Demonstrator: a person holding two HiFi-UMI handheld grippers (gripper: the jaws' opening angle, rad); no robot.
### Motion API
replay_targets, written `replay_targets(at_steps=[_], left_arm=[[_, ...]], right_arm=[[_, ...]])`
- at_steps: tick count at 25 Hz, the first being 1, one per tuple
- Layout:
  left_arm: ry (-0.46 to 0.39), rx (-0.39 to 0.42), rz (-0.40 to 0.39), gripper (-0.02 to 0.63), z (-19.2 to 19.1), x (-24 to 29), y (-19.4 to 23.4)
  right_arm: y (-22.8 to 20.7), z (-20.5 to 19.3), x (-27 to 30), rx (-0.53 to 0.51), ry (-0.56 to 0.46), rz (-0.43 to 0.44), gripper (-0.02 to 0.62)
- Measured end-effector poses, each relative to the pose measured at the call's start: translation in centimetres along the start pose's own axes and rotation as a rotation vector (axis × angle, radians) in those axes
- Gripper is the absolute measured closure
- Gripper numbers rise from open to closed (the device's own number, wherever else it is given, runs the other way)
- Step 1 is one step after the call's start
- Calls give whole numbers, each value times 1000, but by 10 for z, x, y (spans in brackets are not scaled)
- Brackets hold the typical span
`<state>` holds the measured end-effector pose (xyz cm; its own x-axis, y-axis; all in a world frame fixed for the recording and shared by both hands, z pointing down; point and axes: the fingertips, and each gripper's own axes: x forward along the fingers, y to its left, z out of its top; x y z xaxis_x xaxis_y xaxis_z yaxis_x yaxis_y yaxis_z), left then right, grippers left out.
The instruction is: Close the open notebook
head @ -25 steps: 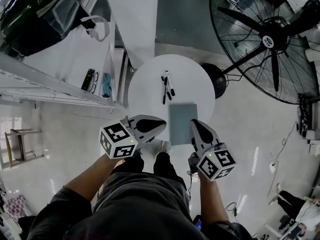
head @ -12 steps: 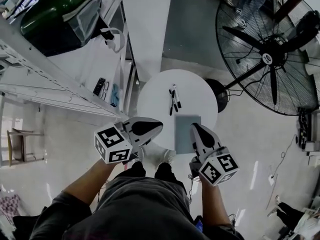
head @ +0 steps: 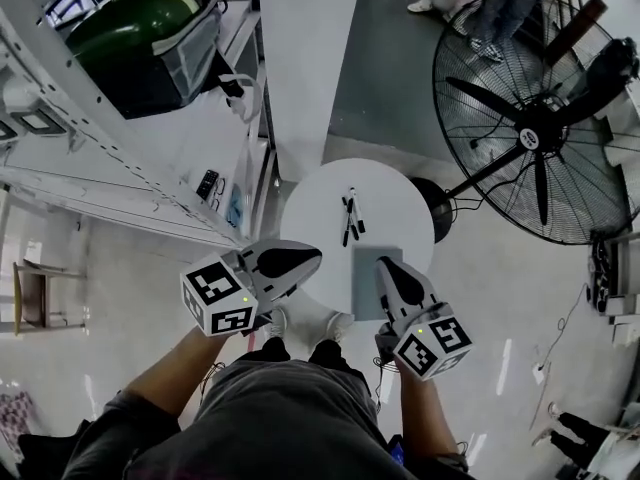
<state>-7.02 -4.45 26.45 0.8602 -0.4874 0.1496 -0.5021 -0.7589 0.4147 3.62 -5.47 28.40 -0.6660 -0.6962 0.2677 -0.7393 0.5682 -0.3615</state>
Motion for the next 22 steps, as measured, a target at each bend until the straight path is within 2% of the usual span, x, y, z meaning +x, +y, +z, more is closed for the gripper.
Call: replay_targets(at_steps=[22], left_arm=[[-62, -6, 47, 592, 22, -19, 18]], right_arm=[[33, 16, 26, -45, -1, 74, 575]])
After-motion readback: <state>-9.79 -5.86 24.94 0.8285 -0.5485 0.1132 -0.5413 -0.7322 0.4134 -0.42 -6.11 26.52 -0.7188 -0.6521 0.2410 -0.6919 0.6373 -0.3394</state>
